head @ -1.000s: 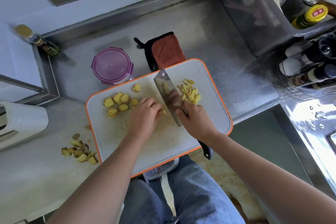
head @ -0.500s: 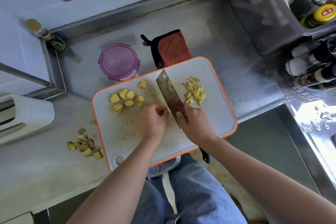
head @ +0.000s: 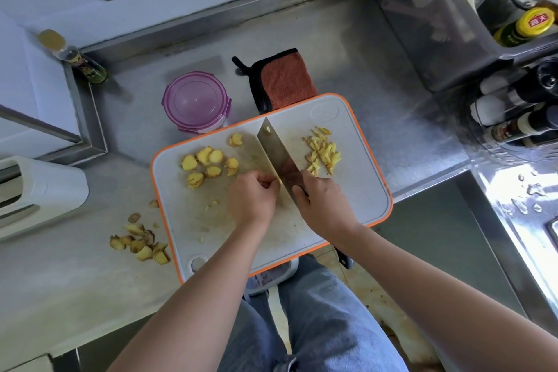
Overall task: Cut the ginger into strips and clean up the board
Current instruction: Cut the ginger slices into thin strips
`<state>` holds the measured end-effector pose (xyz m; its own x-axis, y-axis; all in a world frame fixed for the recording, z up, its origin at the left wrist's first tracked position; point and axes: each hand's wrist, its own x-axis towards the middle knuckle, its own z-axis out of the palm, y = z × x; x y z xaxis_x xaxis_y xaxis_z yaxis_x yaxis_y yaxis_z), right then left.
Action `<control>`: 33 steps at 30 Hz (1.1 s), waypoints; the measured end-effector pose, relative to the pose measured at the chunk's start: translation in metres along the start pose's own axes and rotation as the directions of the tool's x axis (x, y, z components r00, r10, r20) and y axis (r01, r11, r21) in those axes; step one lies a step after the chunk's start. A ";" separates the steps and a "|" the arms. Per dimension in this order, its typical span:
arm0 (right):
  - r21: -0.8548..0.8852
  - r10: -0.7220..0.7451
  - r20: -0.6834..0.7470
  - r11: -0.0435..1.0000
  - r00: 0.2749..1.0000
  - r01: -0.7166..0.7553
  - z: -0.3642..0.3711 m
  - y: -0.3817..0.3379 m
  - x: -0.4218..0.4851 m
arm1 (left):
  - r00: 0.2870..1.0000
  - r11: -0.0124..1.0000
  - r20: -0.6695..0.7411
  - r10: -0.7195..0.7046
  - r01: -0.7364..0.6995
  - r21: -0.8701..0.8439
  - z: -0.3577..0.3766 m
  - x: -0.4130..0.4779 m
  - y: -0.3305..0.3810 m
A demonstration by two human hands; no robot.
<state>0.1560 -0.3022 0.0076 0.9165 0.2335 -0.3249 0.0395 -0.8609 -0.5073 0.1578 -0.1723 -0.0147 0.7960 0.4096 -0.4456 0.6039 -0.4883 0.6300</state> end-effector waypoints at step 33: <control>0.252 0.092 -0.110 0.966 0.990 -0.061 -0.002 0.011 0.024 | 0.995 0.996 0.028 0.092 -0.092 -0.017 -0.010 -0.002 -0.005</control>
<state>0.1795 -0.3069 -0.0044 0.9545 0.1023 -0.2801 -0.1186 -0.7316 -0.6714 0.1529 -0.1628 -0.0107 0.8491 0.3408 -0.4036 0.5277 -0.5108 0.6787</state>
